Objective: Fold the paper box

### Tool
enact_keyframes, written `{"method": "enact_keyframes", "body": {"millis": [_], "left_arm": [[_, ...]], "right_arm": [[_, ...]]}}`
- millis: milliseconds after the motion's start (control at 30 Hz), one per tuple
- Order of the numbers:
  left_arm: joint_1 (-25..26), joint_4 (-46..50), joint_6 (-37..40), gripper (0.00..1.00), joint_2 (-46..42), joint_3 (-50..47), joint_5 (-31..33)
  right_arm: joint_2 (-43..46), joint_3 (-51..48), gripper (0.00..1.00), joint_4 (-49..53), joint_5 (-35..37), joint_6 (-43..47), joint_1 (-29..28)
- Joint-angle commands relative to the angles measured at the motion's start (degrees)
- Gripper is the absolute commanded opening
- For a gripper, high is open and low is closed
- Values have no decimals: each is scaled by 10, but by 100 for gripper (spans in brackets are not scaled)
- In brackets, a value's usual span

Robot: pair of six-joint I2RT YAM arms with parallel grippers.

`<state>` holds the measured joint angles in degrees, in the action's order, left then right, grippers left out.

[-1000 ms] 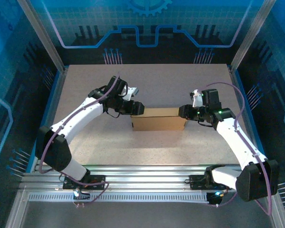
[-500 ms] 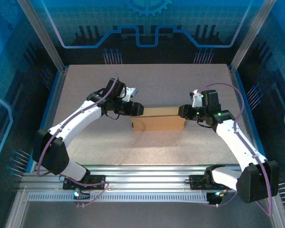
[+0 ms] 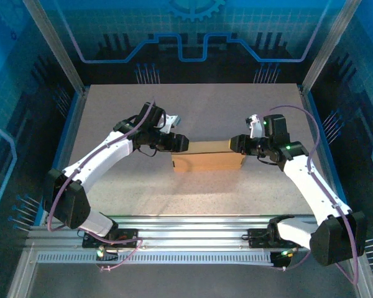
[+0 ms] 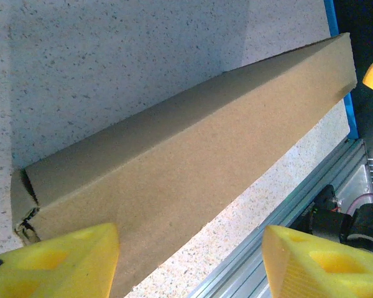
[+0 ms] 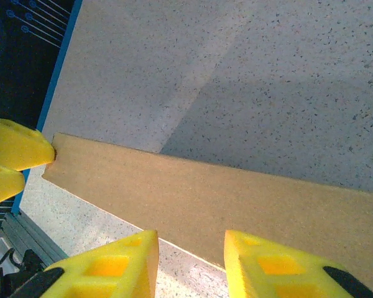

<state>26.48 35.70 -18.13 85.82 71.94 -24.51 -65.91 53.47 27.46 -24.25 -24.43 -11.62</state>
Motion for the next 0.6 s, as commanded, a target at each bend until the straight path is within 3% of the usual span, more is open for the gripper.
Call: {"method": "enact_keyframes", "body": {"millis": [0, 567], "left_arm": [[5, 17, -9, 64, -12, 9, -16], [8, -14, -18, 63, -10, -49, 3]], "right_arm": [[-13, 12, 35, 19, 5, -2, -6], [-55, 0, 35, 61, 91, 29, -28]]}}
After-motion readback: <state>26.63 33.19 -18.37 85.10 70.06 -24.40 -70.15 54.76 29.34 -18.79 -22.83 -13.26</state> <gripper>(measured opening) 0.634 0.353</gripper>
